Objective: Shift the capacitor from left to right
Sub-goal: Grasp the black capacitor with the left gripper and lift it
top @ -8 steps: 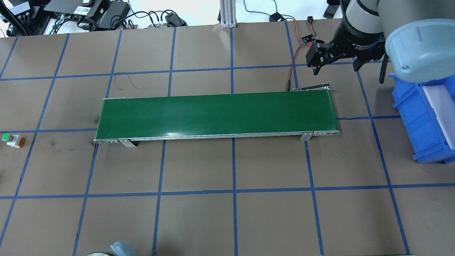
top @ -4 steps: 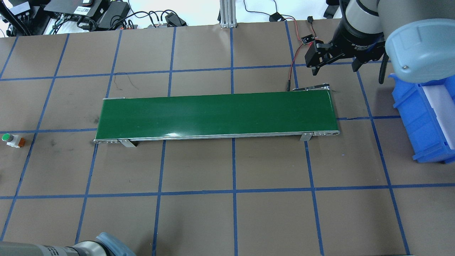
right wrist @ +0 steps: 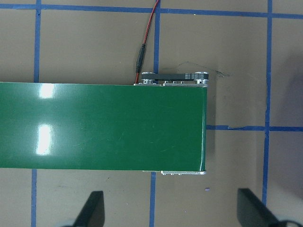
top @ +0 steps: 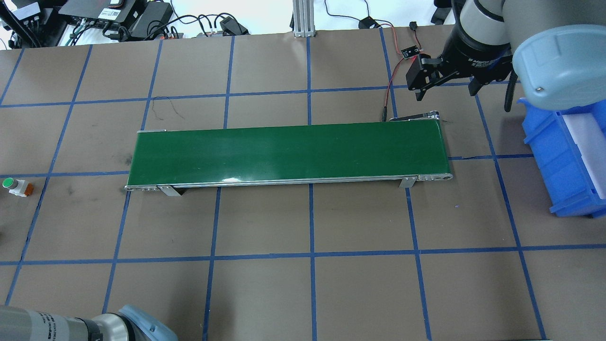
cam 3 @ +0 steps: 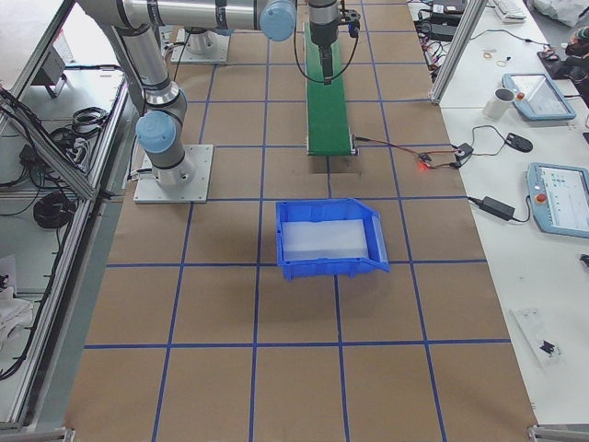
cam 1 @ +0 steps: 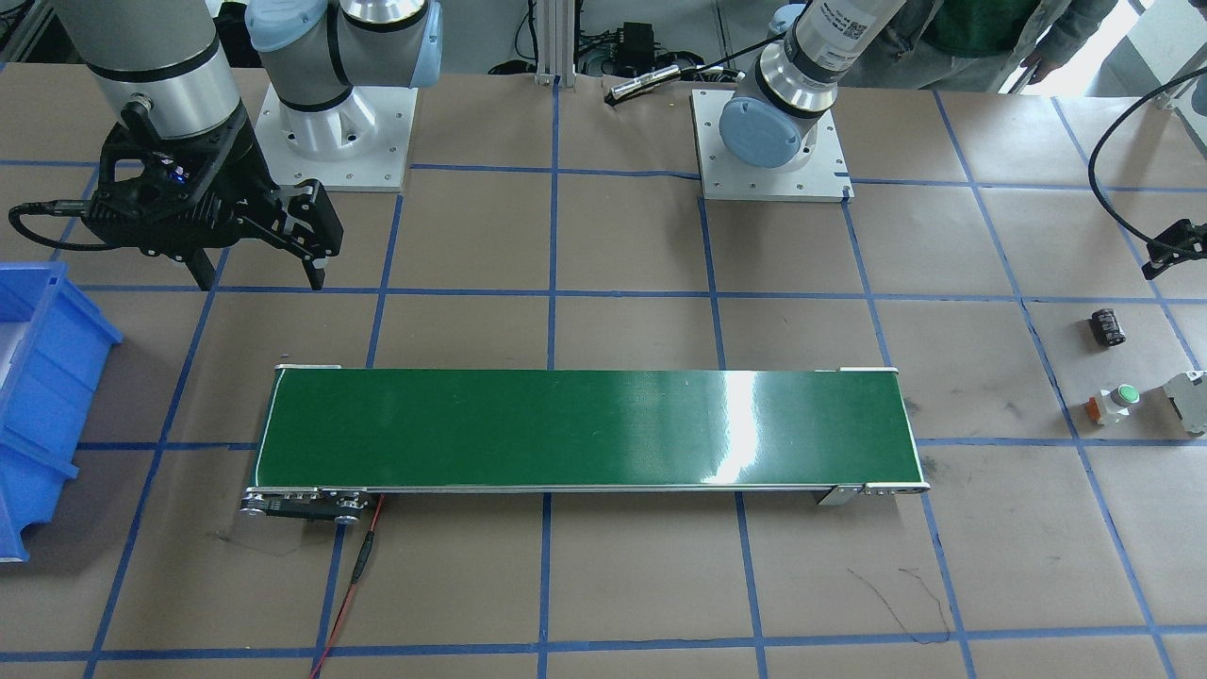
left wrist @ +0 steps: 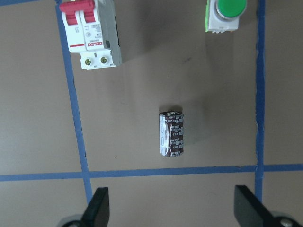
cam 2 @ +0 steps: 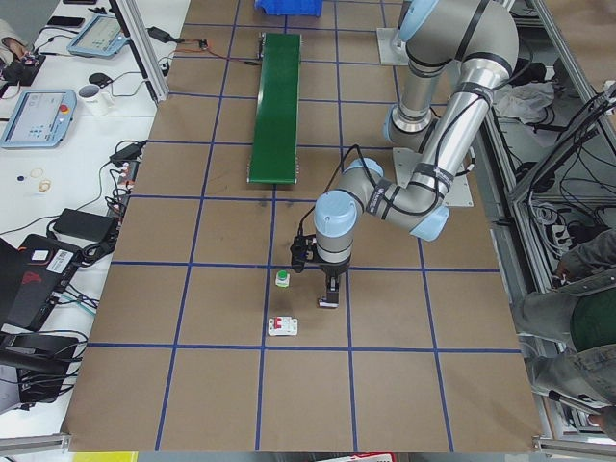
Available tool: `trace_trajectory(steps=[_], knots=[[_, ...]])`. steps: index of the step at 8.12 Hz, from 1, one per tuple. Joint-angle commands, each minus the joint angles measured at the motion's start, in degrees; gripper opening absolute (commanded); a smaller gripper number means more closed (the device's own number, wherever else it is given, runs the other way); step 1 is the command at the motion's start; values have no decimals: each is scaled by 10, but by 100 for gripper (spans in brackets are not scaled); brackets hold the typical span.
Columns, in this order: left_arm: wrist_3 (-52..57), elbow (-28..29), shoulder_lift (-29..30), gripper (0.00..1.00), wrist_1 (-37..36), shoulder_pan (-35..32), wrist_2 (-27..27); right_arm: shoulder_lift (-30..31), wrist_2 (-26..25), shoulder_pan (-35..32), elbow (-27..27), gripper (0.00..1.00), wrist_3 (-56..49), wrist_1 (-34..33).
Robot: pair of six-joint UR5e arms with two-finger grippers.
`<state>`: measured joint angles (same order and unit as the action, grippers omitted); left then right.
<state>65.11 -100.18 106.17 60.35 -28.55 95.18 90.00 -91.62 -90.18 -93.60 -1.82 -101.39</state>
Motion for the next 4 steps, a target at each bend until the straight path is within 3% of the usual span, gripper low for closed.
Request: trace_trajectory(steps=[1, 4], knots=[[0, -29, 32, 93, -64, 7, -36, 0, -1, 0, 0, 100, 0, 0], [-4, -56, 53, 89, -116, 8, -54, 0, -1, 0, 0, 100, 0, 0]])
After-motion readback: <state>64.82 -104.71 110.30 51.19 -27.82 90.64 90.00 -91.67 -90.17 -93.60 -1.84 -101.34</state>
